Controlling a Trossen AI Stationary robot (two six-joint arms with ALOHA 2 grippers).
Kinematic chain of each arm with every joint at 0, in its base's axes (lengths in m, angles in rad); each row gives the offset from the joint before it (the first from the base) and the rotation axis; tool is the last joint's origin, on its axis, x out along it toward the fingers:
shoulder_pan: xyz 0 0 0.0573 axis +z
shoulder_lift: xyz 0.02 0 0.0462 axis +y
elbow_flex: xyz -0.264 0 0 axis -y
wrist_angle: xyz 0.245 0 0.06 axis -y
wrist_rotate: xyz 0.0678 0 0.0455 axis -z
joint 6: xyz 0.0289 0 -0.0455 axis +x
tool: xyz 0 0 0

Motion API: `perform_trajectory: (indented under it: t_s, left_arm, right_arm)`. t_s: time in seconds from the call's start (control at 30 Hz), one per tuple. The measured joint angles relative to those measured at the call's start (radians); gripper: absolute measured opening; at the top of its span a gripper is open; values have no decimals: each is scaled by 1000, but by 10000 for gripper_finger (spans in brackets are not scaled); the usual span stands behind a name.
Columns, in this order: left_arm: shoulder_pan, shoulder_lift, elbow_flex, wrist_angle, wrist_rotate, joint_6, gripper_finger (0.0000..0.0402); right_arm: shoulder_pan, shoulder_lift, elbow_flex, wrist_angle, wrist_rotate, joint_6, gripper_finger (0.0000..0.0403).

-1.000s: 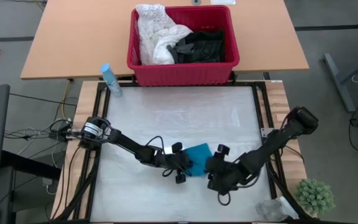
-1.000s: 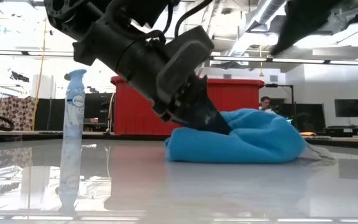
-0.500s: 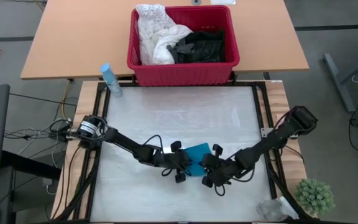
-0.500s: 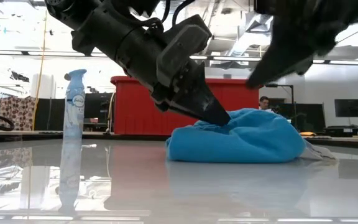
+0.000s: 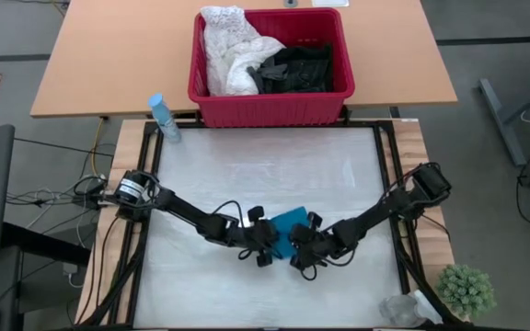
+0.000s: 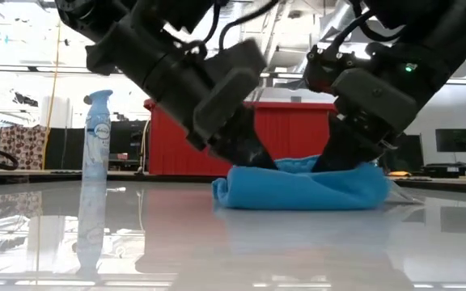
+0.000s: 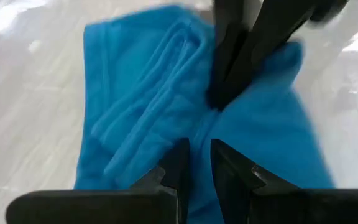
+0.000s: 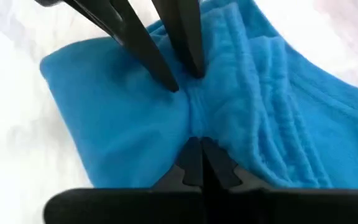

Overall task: Fold laundry
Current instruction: Fold the blue shorts

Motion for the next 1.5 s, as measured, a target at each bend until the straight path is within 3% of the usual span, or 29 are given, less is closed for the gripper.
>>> perform_trajectory:
  t_s: [0.27, 0.5, 0.6, 0.87, 1.17, 1.3, 1.5]
  left_arm:
    - [17, 0, -56, 21, -37, -6, 54]
    - [22, -8, 18, 12, -34, 47, 54]
    - [21, -43, 61, -55, -42, 87, 54]
    - [22, -196, 89, -269, -123, 96, 54]
    - [17, -368, 89, -308, -195, 80, 54]
    - [13, -400, 89, -331, -202, 53, 54]
    - [-13, -413, 89, -378, -201, 44, 54]
  right_arm:
    - [-35, -3, 1, -60, 3, 28, 16]
    - [-52, -4, 0, -46, 2, 26, 17]
    - [-55, -25, -1, -71, 6, 18, 17]
    - [-66, -130, -2, -229, 155, 13, 17]
    - [-72, -142, -2, -156, 219, -37, 17]
    - [-71, -136, -1, -134, 272, -57, 18]
    - [-94, -100, -61, -59, 256, -36, 18]
